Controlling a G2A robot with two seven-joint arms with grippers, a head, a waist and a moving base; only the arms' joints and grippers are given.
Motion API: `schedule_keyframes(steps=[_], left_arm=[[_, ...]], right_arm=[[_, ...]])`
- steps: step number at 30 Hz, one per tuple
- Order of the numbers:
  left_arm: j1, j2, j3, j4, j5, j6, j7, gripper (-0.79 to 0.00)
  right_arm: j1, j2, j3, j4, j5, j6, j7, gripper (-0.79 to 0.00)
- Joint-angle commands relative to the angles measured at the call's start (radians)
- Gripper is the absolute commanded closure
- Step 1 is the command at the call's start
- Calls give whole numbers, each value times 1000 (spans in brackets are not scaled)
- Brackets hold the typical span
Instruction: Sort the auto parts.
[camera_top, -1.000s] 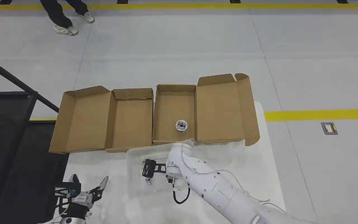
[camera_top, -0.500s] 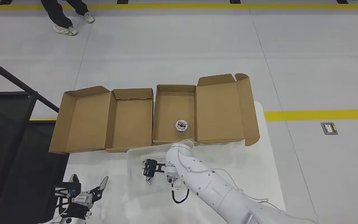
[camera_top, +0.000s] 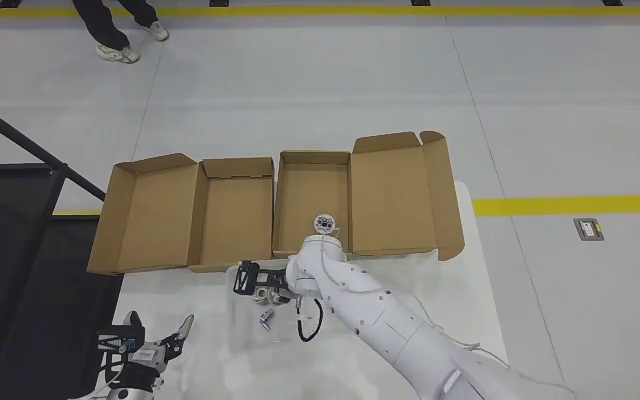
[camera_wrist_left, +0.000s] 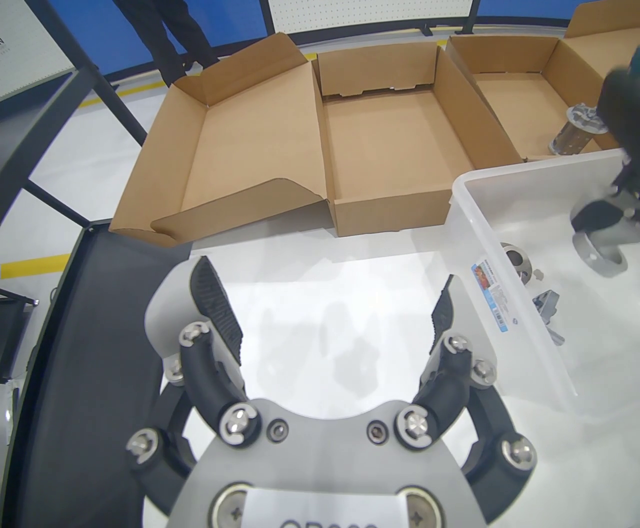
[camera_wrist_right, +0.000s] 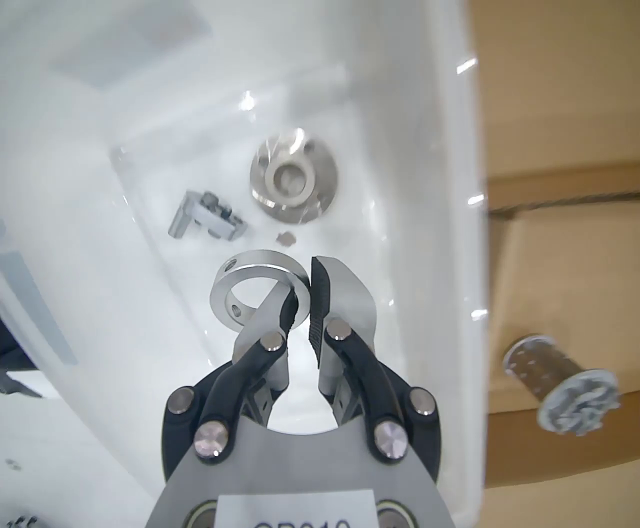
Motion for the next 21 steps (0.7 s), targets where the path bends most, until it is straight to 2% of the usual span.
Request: schedule_keyframes(steps=[1,4,6,8,10,13,21], left_arm=[[0,0,0,0,0,0,0,-785],[0,0,0,0,0,0,0,-785],[0,0,0,0,0,0,0,-785],[0,0,0,0,0,0,0,-785],[0,0,0,0,0,0,0,-785],[0,0,0,0,0,0,0,-785],[0,0,0,0,0,0,0,-785]], right_arm=[[-8,25,43,-64,-24,1,-48,0],[-36,57,109,-154,-68,80,-71,0],[-58,69,144,-202,-97,170,-63,0],[-76,74,173,-226,-104,262,-64,0],[-80,72,176,-227,-116,306,-65,0],[-63,58,166,-174,-137,387,-65,0],[1,-18,95,32,-135,583,-152,0]])
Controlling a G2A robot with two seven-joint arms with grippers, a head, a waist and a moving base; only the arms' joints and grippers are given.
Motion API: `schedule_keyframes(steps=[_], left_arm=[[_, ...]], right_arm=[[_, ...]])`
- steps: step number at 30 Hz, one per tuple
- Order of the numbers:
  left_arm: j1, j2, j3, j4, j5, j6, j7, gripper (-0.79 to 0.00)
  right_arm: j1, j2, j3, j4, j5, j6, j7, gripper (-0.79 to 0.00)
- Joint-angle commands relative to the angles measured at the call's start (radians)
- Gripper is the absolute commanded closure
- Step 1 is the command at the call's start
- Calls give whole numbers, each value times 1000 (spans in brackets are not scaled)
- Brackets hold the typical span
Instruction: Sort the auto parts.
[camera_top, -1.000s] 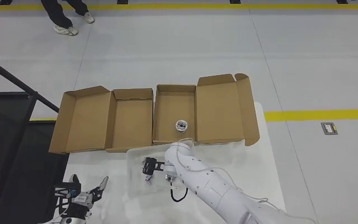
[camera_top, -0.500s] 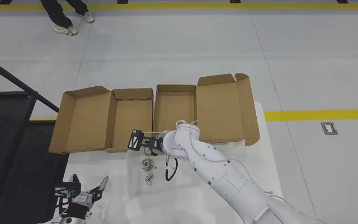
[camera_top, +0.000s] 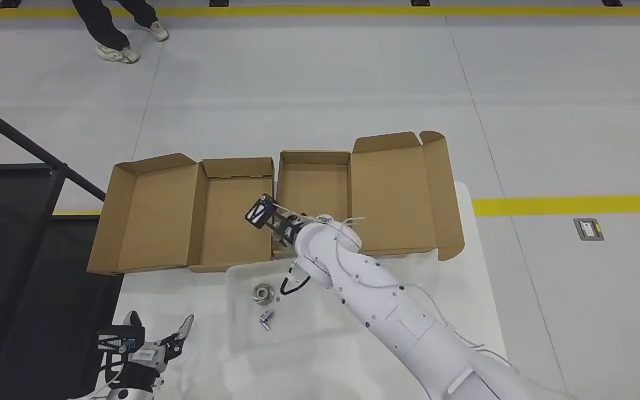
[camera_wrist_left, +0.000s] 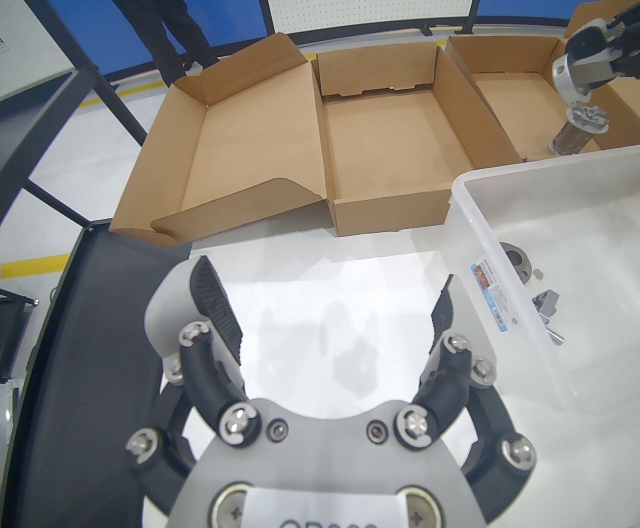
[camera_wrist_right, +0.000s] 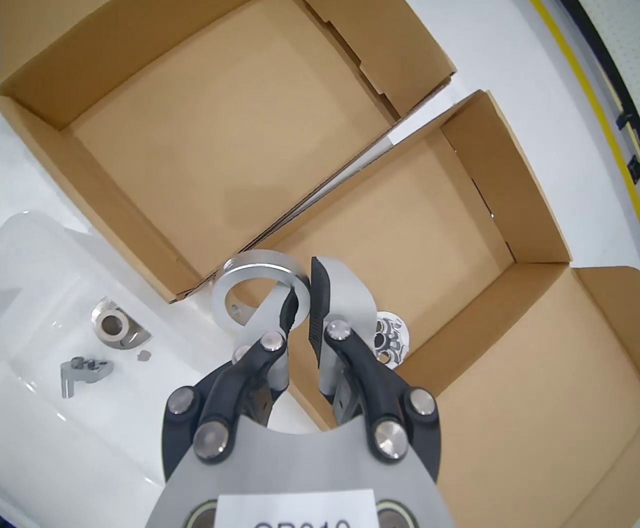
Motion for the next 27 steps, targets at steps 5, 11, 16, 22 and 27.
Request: schedule_keyframes(steps=[5,11,16,22,27], left_arm=[[0,0,0,0,0,0,0,-785],[0,0,0,0,0,0,0,-785],[0,0,0,0,0,0,0,-785],[0,0,0,0,0,0,0,-785],[0,0,0,0,0,0,0,-785]], right_arm=[[43,-70,-57,153,-6,149,-14,0],[77,-136,-96,294,-9,232,-26,0],[94,-183,-114,392,-3,237,-23,-668],[113,-218,-104,471,23,268,-69,-785],[125,-236,-96,510,31,283,-101,-785]])
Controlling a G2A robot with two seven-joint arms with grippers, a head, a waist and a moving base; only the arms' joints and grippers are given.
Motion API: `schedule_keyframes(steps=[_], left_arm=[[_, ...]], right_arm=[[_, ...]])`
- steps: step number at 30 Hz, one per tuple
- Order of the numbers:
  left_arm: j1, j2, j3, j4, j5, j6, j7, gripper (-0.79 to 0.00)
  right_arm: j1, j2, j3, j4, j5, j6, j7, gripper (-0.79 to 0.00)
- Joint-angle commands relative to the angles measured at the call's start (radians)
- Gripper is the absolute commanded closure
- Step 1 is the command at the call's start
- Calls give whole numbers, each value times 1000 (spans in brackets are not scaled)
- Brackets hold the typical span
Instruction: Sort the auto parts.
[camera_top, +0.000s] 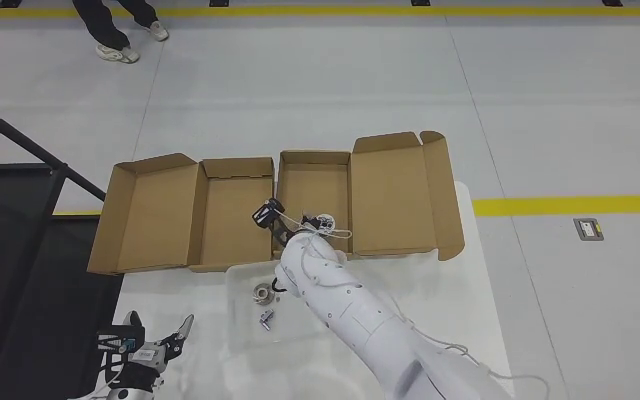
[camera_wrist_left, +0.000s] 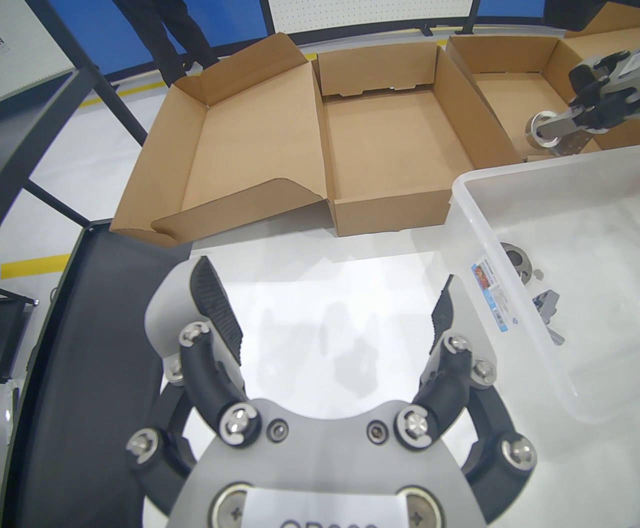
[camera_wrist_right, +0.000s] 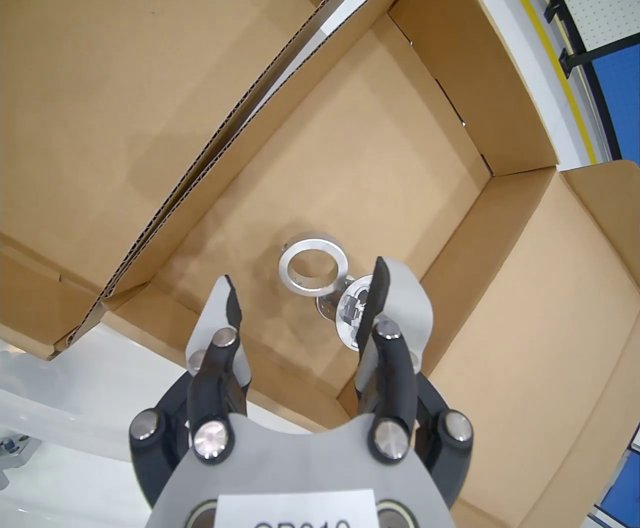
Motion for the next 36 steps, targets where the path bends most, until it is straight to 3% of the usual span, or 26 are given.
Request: schedule_keyframes(steps=[1,6,13,19,24,30,36], left_arm=[[0,0,0,0,0,0,0,-785],[0,0,0,0,0,0,0,-785],[-3,0,-1,-2,-6,-6,1,-785],[-35,4,-58,15,-29,-60,8,-785],[-57,15,-110,23,35,-167,22,-785],[-73,34,-163,22,157,-323,54,-785],[-92,43,-166,13,241,-396,53,-785]], right_arm=[[4,-5,2,11,1,4,-10,-785],[12,-13,14,22,9,15,-56,-785],[26,1,53,7,43,-44,-185,-785],[19,41,73,-57,17,-209,-315,-785],[-22,101,94,-158,-46,-347,-412,-785],[-164,223,172,-457,-191,-500,-476,-785],[-545,377,400,-1108,-377,-695,-353,-785]])
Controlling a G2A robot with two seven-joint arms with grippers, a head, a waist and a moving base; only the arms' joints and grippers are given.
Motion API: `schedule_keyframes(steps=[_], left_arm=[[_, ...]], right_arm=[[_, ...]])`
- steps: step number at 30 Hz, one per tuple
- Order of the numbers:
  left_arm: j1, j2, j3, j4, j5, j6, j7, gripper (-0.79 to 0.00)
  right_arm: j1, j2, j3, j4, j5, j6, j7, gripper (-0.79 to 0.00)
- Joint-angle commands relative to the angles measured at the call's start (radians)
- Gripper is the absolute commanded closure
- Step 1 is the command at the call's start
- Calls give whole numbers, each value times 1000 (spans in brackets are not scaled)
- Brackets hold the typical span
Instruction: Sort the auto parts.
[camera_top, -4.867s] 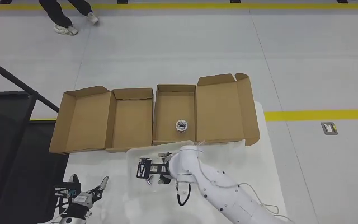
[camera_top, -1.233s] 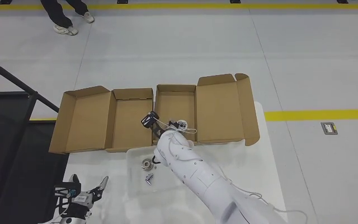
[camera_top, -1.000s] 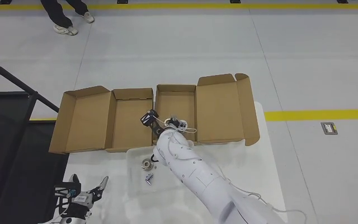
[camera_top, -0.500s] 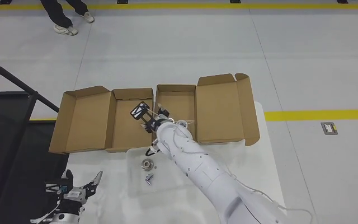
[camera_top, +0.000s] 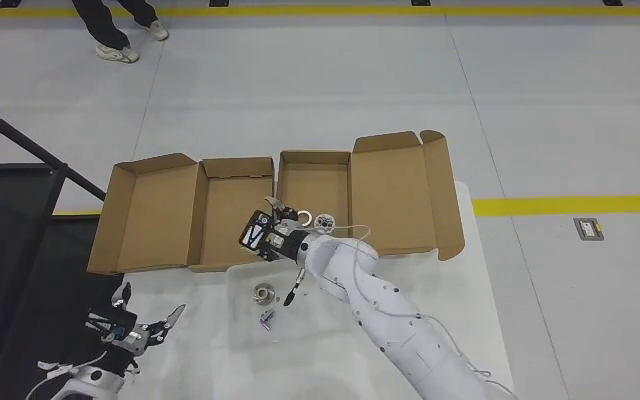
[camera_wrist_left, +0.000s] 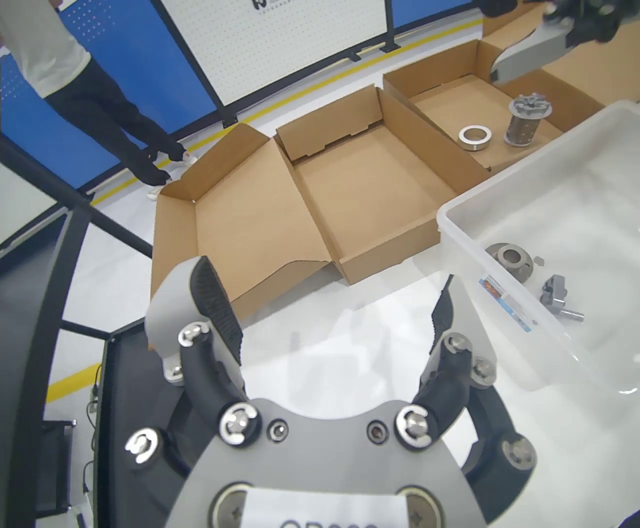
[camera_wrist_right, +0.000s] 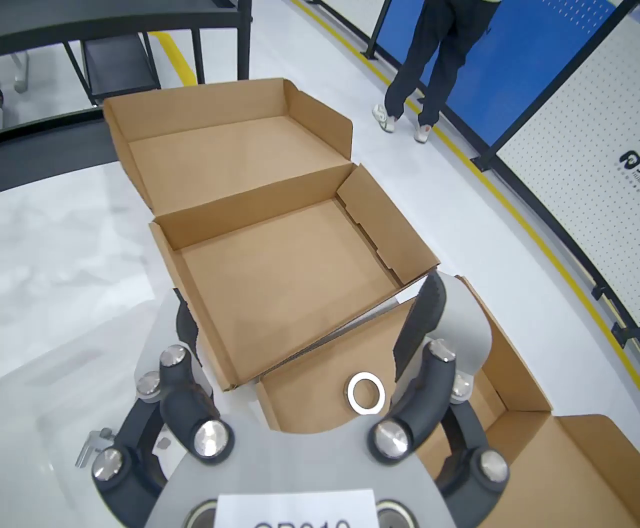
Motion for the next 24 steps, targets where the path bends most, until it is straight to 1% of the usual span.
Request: schedule_keyframes(steps=[1,3,5,8,10,15,16,17,18,24], left_arm=[[-5,4,5,-11,31,-33,0,-785],[-13,7,10,-17,60,-58,5,-785],[-24,9,20,-26,82,-69,-1,-785],[-41,10,50,-50,104,-94,-19,-785],[-56,12,73,-65,127,-109,-43,-785],[-105,16,137,-99,222,-147,-127,-785],[-115,18,154,-113,245,-163,-145,-785],[-124,18,169,-123,253,-176,-162,-785],[-134,18,185,-135,252,-185,-181,-785],[-134,18,185,-135,252,-185,-181,-785]], right_arm=[[-168,44,86,-285,-49,-122,36,-785],[-285,75,154,-447,-79,-227,34,-785],[-377,98,206,-563,-104,-303,11,-785],[-489,124,268,-691,-147,-370,-36,-785],[-556,139,305,-757,-175,-396,-77,-785],[-722,170,399,-866,-220,-390,-190,-785],[-772,169,443,-856,-176,-292,-181,-785],[-788,167,450,-859,-157,-260,-172,-785],[-788,167,450,-859,-157,-260,-172,-785],[-788,167,450,-859,-157,-260,-172,-785]])
